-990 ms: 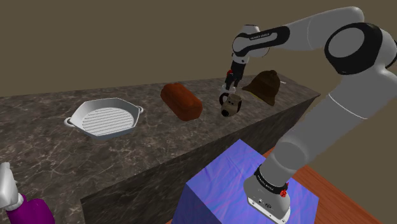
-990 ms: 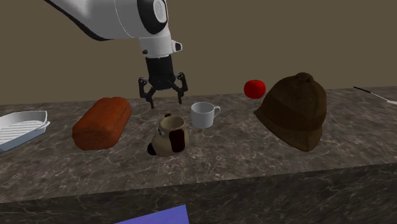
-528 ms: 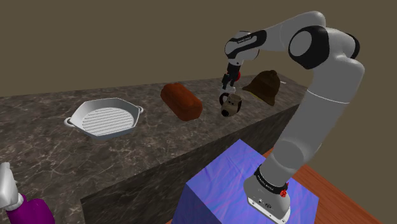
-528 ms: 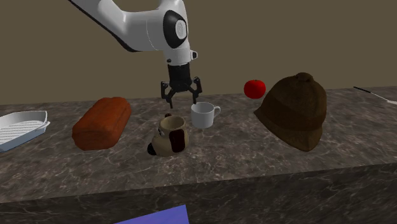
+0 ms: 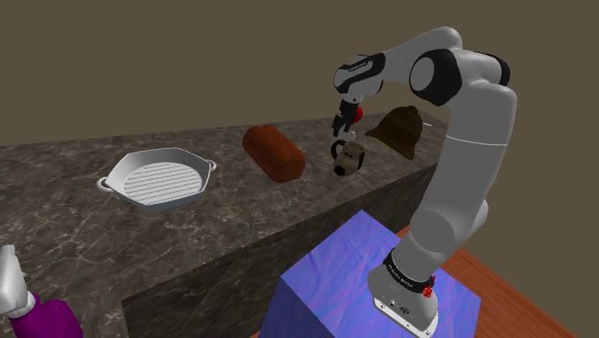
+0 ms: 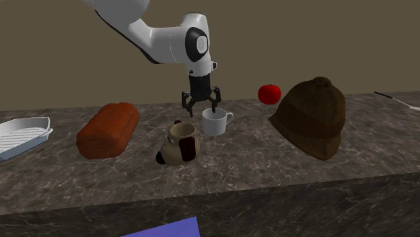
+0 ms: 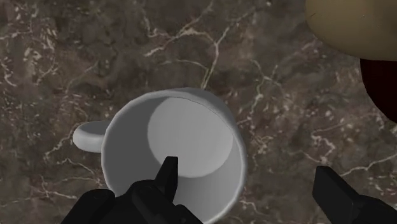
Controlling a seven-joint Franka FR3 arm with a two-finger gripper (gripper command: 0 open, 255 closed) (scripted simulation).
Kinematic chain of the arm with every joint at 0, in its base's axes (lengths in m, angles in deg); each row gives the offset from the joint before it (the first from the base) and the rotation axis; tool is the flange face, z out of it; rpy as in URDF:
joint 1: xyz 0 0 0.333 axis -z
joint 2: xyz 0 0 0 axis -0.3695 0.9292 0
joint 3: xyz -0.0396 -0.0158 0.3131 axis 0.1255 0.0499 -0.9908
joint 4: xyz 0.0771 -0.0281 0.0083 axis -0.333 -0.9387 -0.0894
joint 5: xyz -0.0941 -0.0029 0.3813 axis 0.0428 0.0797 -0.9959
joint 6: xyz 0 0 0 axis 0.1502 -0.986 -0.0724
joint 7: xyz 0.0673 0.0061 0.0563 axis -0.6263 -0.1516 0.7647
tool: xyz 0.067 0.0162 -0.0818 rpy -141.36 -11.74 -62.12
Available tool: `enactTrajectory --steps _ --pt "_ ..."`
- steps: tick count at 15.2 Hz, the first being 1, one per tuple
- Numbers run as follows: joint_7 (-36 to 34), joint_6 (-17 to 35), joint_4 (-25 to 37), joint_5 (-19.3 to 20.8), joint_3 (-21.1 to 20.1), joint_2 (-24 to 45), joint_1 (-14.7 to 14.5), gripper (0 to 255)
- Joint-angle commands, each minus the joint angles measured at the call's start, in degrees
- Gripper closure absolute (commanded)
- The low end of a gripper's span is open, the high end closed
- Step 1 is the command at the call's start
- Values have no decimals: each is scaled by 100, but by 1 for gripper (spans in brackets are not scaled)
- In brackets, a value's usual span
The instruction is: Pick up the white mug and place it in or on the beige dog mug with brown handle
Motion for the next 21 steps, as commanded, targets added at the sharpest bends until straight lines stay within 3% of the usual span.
enactTrajectory --steps 1,11,12,21 --pt "25 140 -72 -33 -10 70 16 0" --pt "51 309 -158 -75 -26 159 35 0" --pt "51 309 -158 -75 -26 159 35 255" --pt "51 310 -158 -75 -26 160 35 255"
